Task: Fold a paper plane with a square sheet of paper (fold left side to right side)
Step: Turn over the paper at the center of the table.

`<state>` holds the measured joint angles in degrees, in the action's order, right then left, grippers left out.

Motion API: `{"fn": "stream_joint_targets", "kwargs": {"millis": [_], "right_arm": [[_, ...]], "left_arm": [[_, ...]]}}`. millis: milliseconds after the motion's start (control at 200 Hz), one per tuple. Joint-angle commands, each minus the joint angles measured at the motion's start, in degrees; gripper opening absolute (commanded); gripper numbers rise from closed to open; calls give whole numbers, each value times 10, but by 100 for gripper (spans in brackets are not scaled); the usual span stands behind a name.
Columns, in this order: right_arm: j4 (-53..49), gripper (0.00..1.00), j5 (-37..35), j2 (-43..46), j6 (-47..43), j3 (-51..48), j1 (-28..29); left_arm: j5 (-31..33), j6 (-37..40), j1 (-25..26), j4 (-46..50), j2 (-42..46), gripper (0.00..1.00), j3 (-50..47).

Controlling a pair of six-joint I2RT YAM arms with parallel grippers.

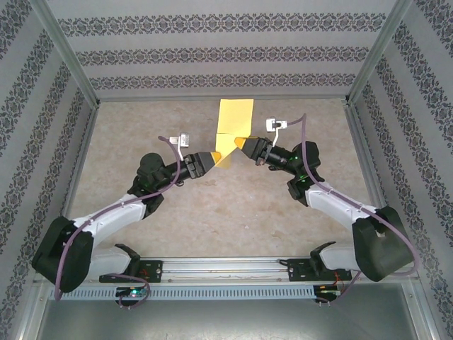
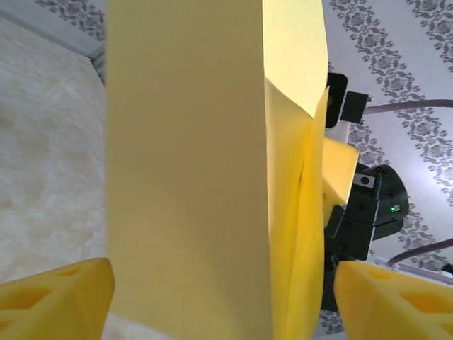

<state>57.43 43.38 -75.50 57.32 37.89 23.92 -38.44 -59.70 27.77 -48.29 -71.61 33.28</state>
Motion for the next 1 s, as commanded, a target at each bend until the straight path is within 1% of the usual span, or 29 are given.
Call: {"fn": "stream_joint_targets", "kwargs": {"millis": [0, 185, 455, 505, 600, 670, 819, 914, 994], "right_arm": [[48, 0, -11, -14, 10, 18, 6], [58, 0, -14, -27, 19, 18, 9], [65, 0, -20, -39, 24, 11, 12], [65, 2, -20, -40, 24, 10, 13], [65, 9, -20, -40, 23, 9, 13], [61, 17, -20, -35, 19, 4, 12], [27, 33, -30, -3, -6, -17, 2], [-33, 41, -41, 36, -46, -33, -10], [-111, 49, -61, 81, -93, -45, -20]], "left_arm": [[-21, -35, 8, -98, -17, 76, 21], [-16, -38, 8, -122, -34, 58, 24], [-13, -36, 8, -109, -32, 31, 27], [-12, -35, 8, -106, -31, 26, 25], [-9, -32, 8, -100, -27, 19, 25], [-7, -26, 9, -88, -21, 13, 24], [3, 8, 8, -25, 7, 0, 23], [10, 44, 8, 39, 31, 0, 28], [17, 93, 8, 138, 56, 0, 44]]}}
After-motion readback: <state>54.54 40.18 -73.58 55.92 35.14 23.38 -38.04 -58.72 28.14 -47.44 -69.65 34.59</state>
